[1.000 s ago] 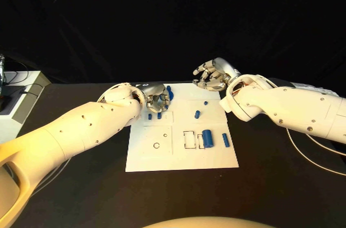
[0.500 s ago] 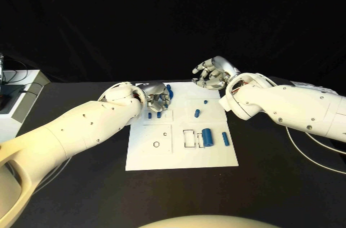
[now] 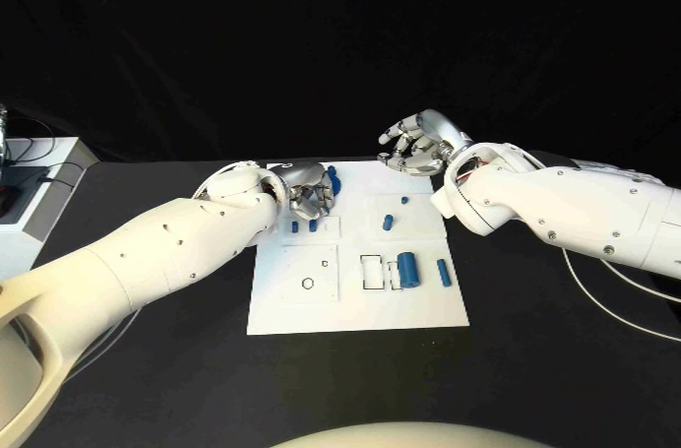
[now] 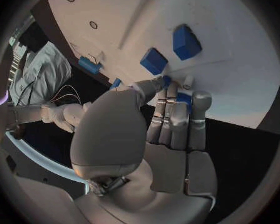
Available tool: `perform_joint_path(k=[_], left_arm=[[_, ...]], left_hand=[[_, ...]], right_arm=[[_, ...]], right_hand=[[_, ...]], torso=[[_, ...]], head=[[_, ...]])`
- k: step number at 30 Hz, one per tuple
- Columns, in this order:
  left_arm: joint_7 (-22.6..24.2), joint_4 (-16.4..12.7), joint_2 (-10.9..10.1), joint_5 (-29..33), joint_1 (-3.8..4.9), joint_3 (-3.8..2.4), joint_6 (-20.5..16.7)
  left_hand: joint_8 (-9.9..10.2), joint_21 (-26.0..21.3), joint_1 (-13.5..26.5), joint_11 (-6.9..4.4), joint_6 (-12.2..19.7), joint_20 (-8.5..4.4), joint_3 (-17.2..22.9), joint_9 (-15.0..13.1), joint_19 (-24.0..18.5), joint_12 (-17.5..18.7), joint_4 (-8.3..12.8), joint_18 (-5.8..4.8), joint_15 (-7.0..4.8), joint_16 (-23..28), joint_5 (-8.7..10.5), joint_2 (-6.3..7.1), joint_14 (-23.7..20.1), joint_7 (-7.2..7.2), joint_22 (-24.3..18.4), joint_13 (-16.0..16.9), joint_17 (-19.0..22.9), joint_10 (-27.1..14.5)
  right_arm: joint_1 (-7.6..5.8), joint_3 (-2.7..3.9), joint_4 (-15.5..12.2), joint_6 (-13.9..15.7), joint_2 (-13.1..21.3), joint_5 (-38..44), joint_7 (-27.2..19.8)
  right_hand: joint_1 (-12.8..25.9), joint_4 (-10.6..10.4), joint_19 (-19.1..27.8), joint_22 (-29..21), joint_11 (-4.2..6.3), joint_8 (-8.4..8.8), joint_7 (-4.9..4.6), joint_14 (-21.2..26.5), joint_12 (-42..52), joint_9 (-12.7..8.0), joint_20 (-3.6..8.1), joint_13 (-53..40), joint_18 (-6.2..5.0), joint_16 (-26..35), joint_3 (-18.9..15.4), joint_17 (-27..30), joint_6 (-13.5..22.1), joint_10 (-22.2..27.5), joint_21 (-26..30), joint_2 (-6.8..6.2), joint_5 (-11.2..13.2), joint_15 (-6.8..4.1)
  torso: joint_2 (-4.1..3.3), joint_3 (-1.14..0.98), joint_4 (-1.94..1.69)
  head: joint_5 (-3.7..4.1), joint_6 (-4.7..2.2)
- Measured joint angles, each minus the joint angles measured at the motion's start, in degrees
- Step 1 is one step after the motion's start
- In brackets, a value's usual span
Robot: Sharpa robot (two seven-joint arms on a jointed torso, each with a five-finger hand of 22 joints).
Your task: Assemble the parts on the task board
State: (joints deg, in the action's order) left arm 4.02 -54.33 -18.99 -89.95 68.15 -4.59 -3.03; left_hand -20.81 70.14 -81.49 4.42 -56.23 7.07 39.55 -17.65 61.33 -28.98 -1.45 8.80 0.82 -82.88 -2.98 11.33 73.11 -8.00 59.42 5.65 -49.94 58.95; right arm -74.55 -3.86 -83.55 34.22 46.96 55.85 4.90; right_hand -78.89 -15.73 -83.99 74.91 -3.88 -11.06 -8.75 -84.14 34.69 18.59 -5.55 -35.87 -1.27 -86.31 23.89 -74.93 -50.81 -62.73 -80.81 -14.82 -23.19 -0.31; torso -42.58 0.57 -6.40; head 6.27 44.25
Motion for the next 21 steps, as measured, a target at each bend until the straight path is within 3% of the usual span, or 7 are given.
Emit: perform_joint_path(k=[9, 15, 21], left_arm=[[0.2, -0.1, -0.2, 0.2, -0.10, 0.07, -1.4], [0.5, -1.7, -1.5, 1.2, -0.25, 0.01, -3.0], [0.6, -4.3, -3.8, 3.3, -0.35, -0.66, -4.3]], left_hand=[[0.8, 0.8, -0.2, 0.34, -0.2, -0.37, 0.6, -0.2, 0.6, 2.2, 1.2, 0.00, 0.16, 0.0, 0.16, -0.25, 0.6, -0.18, 0.9, -0.1, -0.2, 1.3], [1.3, 1.4, 0.1, 0.49, -0.4, -0.31, 1.2, -0.2, 0.9, 4.2, 1.8, 0.00, 0.22, 0.0, 0.29, -0.55, 1.0, -0.21, 1.5, -0.4, -0.4, 2.1], [1.7, 1.4, 0.1, 0.69, -0.6, -0.11, 1.4, -0.1, 1.1, 5.5, 2.0, 0.00, 0.32, 0.0, 0.29, -0.55, 1.1, -0.40, 1.6, -0.6, -0.3, 2.5]], right_arm=[[0.00, -0.01, 0.0, 0.0, 0.0, 0.0, 0.0], [0.00, -0.01, 0.0, 0.0, 0.1, 0.0, 0.0], [0.01, -0.01, 0.0, 0.0, 0.5, 0.0, 0.0]], right_hand=[[0.0, 0.0, 0.0, 0.0, -0.02, 0.00, 0.00, 0.0, -0.3, 0.0, 0.00, 0.1, 0.00, 0.3, 0.0, 0.0, 0.0, 0.0, 0.0, 0.00, 0.0, 0.00], [0.0, 0.0, 0.0, 0.0, -0.04, 0.00, 0.01, 0.0, -0.3, 0.0, 0.00, 0.1, 0.00, 0.3, 0.0, 0.0, 0.0, 0.0, 0.0, 0.00, 0.0, 0.00], [0.0, 0.0, 0.0, 0.0, -0.05, 0.00, 0.01, 0.0, -0.3, 0.0, 0.00, 0.1, 0.00, 0.3, 0.0, 0.0, 0.0, 0.0, 0.0, 0.00, 0.0, 0.00]], torso=[[-0.02, 0.00, 0.02], [-0.01, 0.01, 0.03], [0.13, 0.04, -0.06]], head=[[0.03, -0.12], [0.05, -0.25], [0.20, -0.30]])
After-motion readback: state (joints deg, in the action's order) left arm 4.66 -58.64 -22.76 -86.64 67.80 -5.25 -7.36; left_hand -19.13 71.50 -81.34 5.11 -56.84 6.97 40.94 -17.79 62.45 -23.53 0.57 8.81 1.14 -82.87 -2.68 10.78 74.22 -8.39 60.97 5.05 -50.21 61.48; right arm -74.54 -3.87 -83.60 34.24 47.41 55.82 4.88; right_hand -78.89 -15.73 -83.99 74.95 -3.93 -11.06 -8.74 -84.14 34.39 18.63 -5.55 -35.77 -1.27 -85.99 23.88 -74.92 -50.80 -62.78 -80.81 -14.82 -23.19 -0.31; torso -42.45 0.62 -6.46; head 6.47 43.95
